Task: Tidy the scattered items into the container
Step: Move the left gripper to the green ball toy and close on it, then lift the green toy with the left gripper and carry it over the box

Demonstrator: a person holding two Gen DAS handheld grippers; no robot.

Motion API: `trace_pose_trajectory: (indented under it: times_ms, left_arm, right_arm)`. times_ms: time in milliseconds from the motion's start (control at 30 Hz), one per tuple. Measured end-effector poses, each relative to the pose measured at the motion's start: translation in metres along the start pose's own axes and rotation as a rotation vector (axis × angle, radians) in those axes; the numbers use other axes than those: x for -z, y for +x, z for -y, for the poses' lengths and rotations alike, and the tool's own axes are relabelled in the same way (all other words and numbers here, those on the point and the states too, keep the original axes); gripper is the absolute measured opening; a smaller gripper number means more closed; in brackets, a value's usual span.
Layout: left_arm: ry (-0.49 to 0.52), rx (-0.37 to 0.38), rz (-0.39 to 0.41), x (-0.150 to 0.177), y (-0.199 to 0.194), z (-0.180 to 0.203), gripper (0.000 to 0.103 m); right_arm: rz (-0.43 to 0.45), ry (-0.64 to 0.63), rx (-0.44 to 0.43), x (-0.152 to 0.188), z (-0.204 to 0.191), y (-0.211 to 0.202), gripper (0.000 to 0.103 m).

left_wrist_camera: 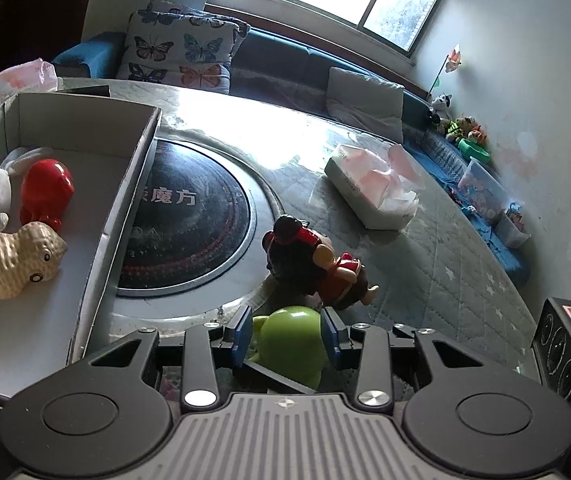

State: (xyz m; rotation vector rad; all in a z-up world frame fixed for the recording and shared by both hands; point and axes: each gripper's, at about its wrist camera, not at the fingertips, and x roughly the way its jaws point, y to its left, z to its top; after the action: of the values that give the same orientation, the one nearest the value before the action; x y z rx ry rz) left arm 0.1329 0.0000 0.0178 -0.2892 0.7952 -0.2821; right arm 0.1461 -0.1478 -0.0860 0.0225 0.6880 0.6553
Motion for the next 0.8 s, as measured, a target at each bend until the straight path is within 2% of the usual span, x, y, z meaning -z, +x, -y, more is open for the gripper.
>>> trace_pose_trajectory:
  times_ms: [100,267,467,800]
  left_arm:
    - [0.000,0.002,-0.014,0.001,0.003,-0.001,0.040]
    - [-0.048,0.046,-0.044,0.001,0.008,-0.008,0.041]
    - [-0.077,0.060,-0.054,0.002,0.008,-0.010,0.042]
    - [-0.116,0.085,-0.114,0.013,-0.003,-0.014,0.045]
  right_arm:
    - [-0.002,0.001,-0.003,0.000,0.000,0.001,0.064]
    - [0.005,0.018,-0.006,0.001,0.004,0.001,0.062]
    - [0.006,0.029,-0.014,0.002,0.007,-0.001,0.056]
    - [-0.026,0.018,-0.066,0.009,0.007,-0.014,0.049]
